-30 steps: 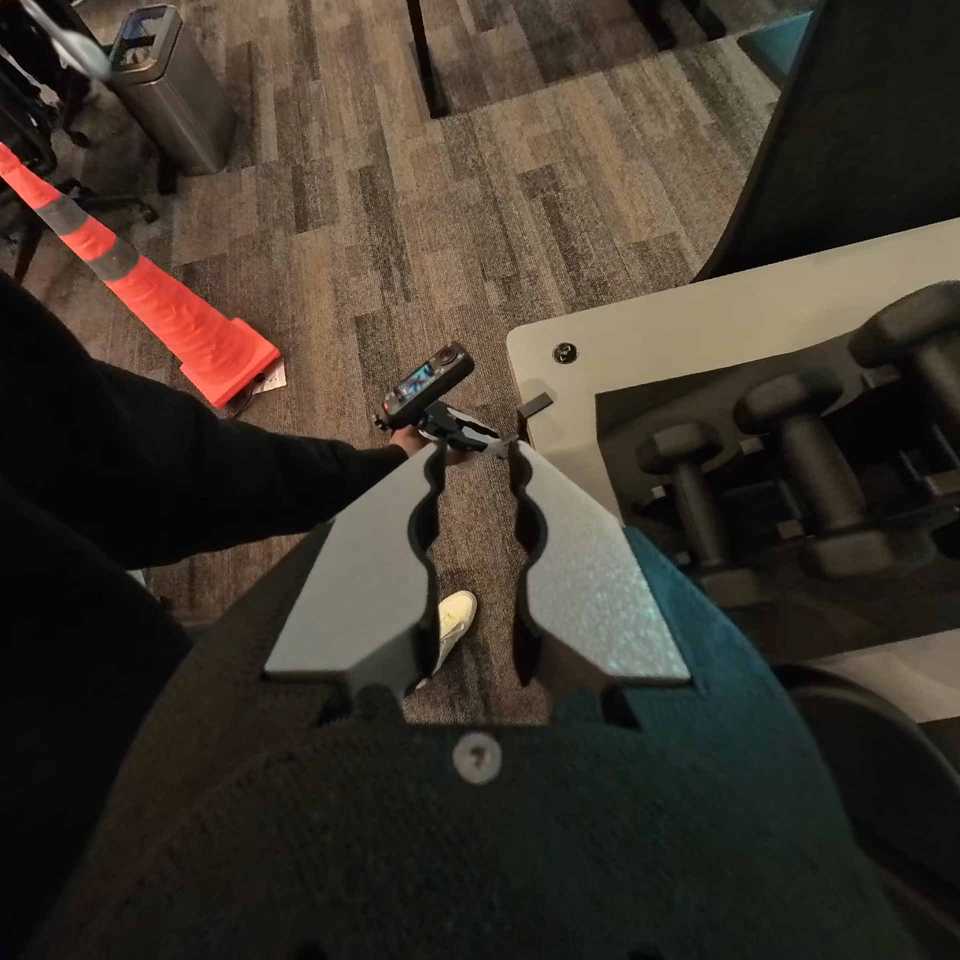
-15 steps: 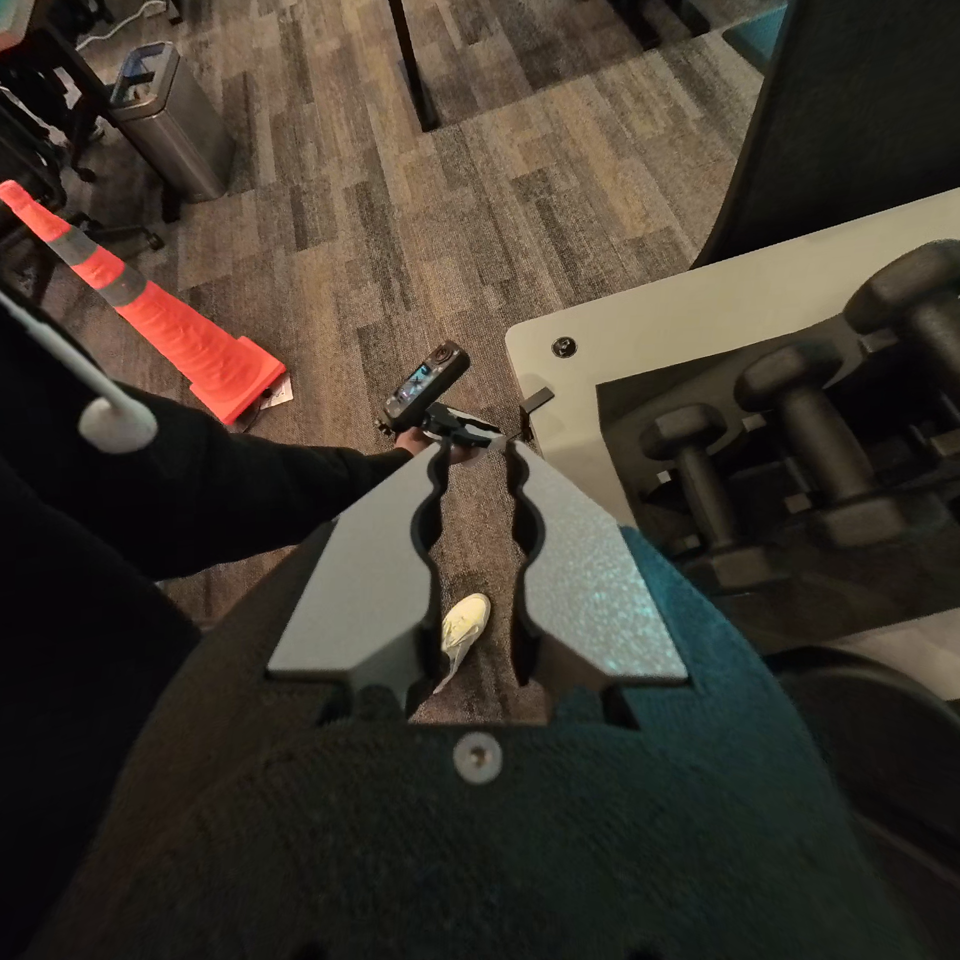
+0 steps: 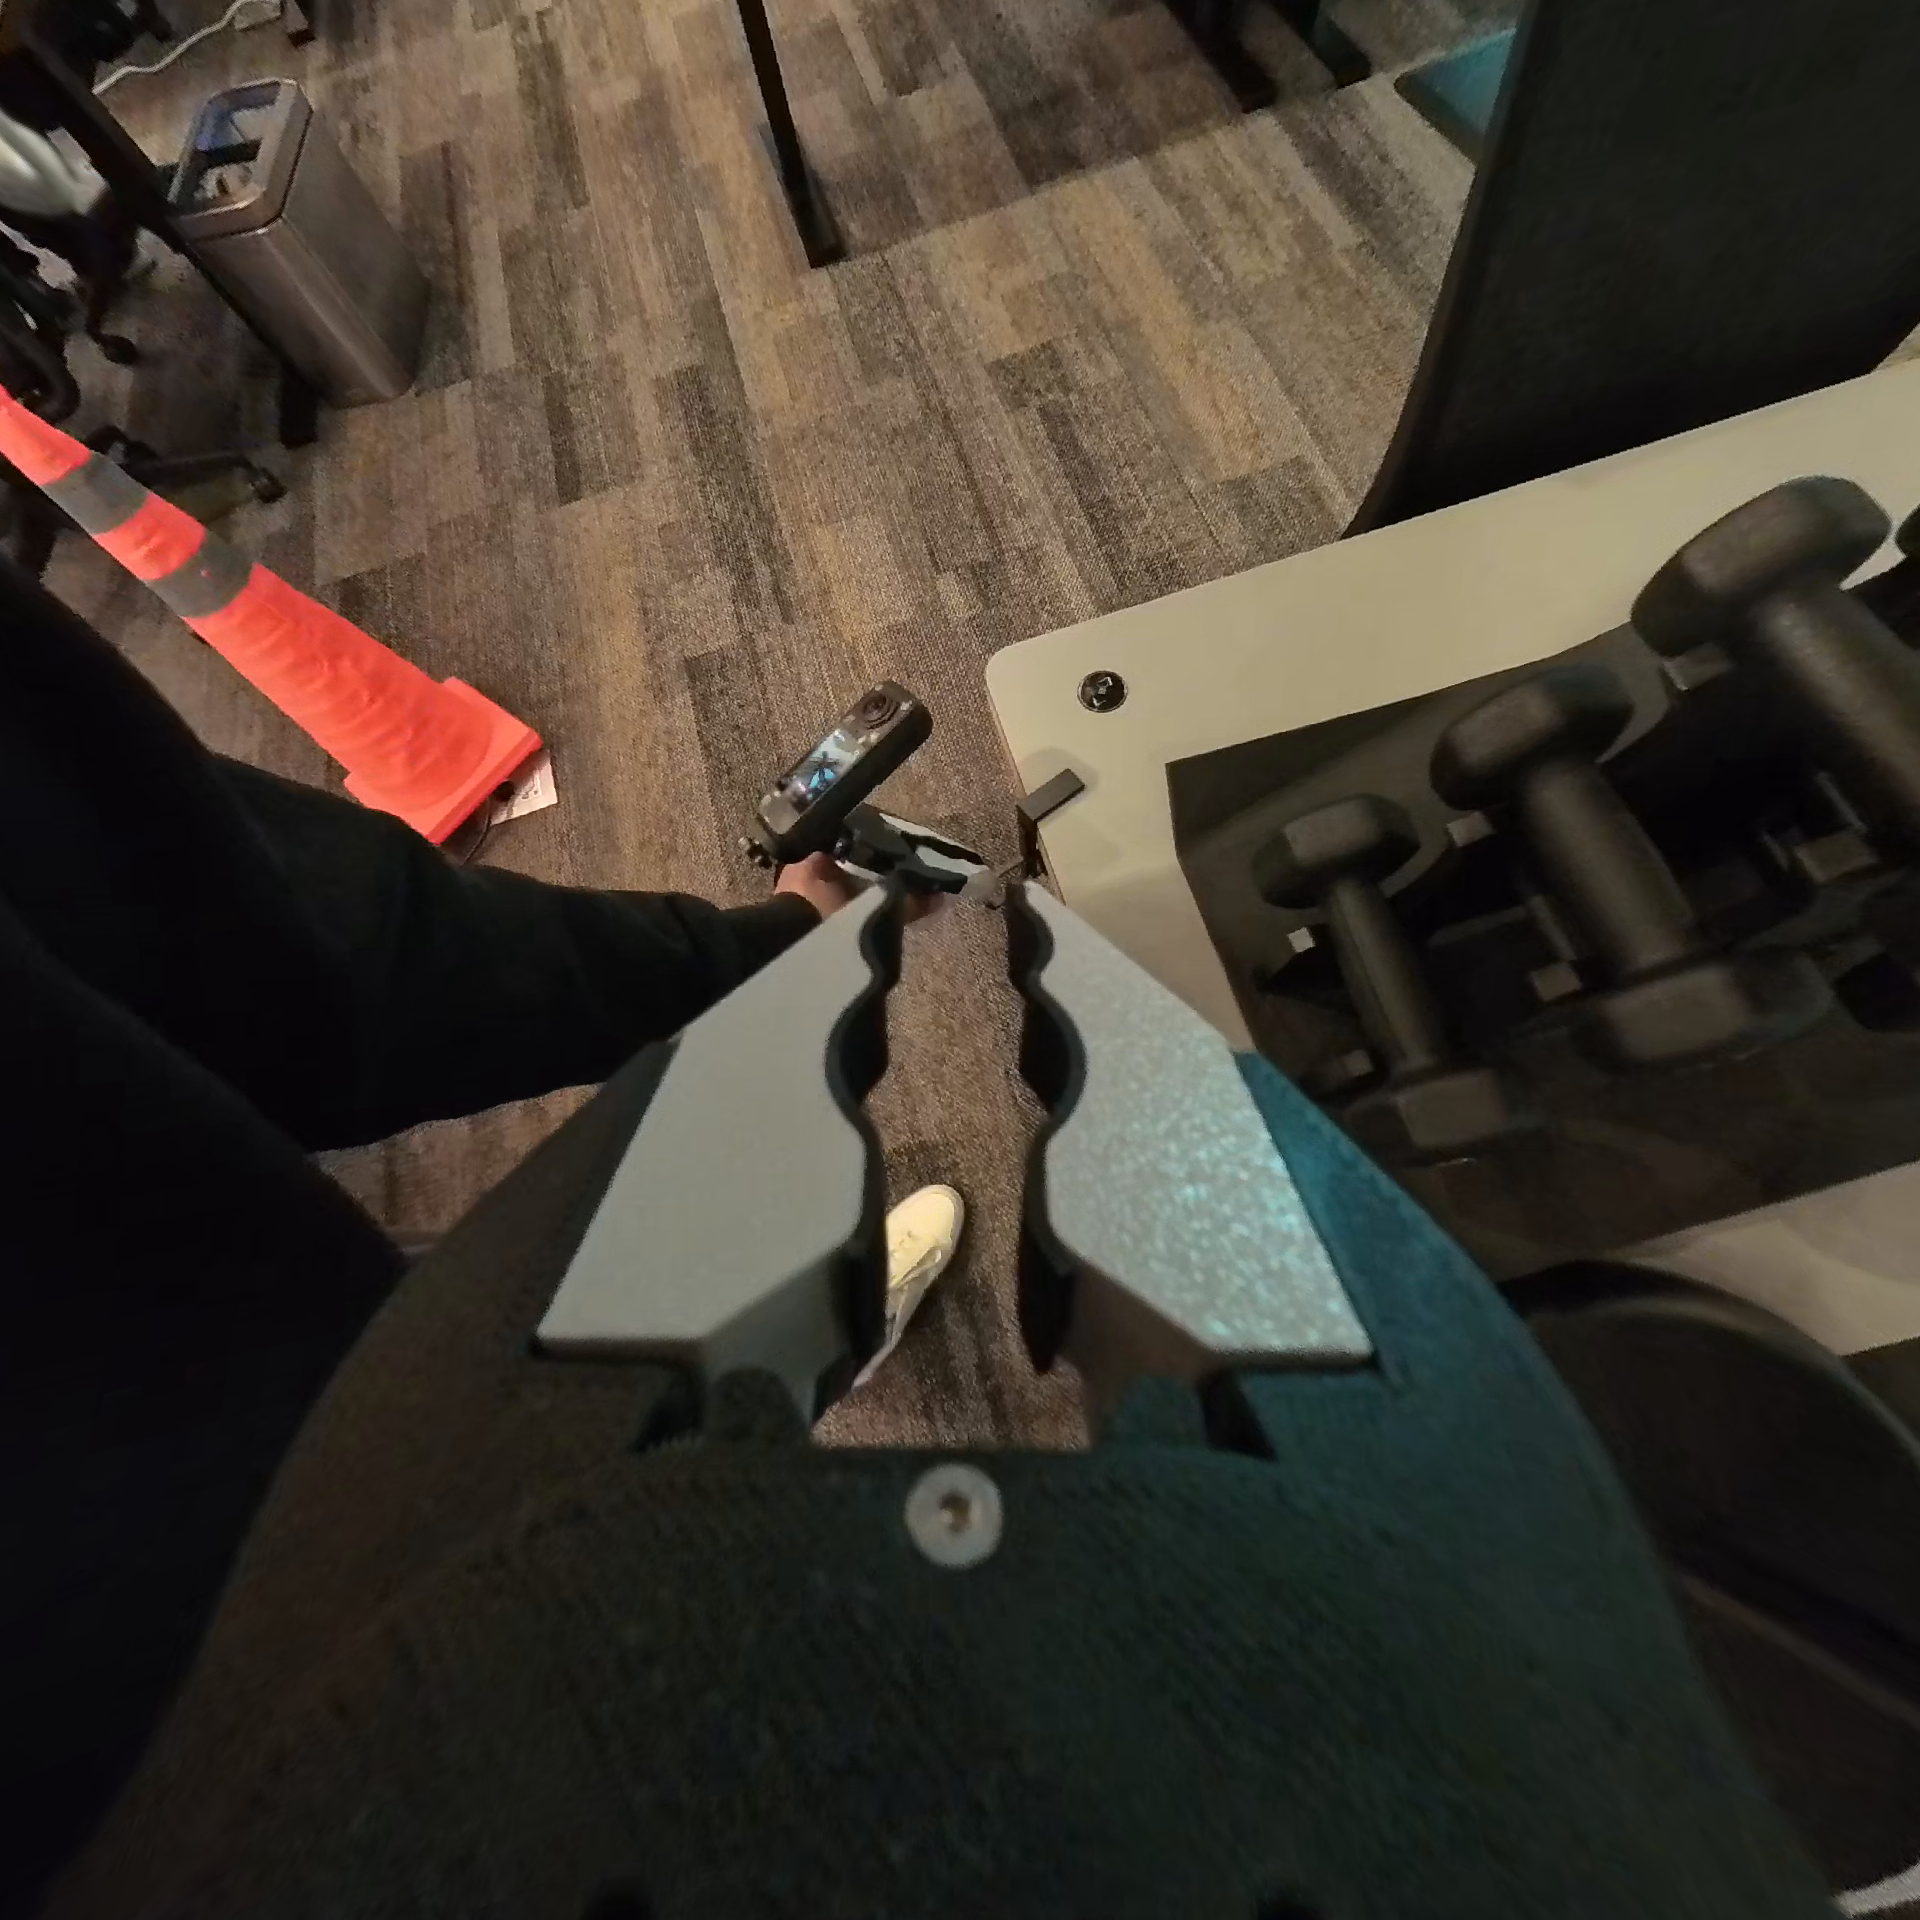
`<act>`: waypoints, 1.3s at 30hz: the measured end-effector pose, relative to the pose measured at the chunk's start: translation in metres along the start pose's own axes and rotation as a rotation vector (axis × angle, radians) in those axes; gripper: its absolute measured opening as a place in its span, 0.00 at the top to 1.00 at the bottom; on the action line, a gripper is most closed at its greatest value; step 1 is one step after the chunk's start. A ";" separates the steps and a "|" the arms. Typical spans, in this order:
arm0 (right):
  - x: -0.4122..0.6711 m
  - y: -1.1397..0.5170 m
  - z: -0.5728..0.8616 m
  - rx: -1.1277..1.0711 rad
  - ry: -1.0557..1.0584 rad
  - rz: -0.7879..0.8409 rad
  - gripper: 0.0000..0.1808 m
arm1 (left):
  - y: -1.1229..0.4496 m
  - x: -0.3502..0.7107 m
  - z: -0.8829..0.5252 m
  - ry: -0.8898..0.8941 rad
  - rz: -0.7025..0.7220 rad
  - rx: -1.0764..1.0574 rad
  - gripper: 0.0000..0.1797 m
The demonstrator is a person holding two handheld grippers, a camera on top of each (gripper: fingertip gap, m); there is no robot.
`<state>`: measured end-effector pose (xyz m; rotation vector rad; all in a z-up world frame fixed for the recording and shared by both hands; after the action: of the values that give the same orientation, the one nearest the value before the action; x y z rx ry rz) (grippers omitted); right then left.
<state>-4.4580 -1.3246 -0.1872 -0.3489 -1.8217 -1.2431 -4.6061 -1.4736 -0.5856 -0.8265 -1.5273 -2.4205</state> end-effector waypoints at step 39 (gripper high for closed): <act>0.060 -0.020 -0.057 0.847 0.320 0.153 0.84 | 0.199 -0.105 0.014 0.355 0.105 0.242 0.82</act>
<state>-4.4772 -1.3966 -0.1456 0.1784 -1.8156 -0.3196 -4.4309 -1.5693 -0.4811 -0.3932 -1.5482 -2.1108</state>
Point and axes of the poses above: each gripper's, where its closed fingertips meet, y back along the fingers, x out of its top, z = x × y across the jaws, the point moved 4 cm from there along y, back along the fingers, and after that the axes turned 1 degree about -x, right-handed, at the moved point
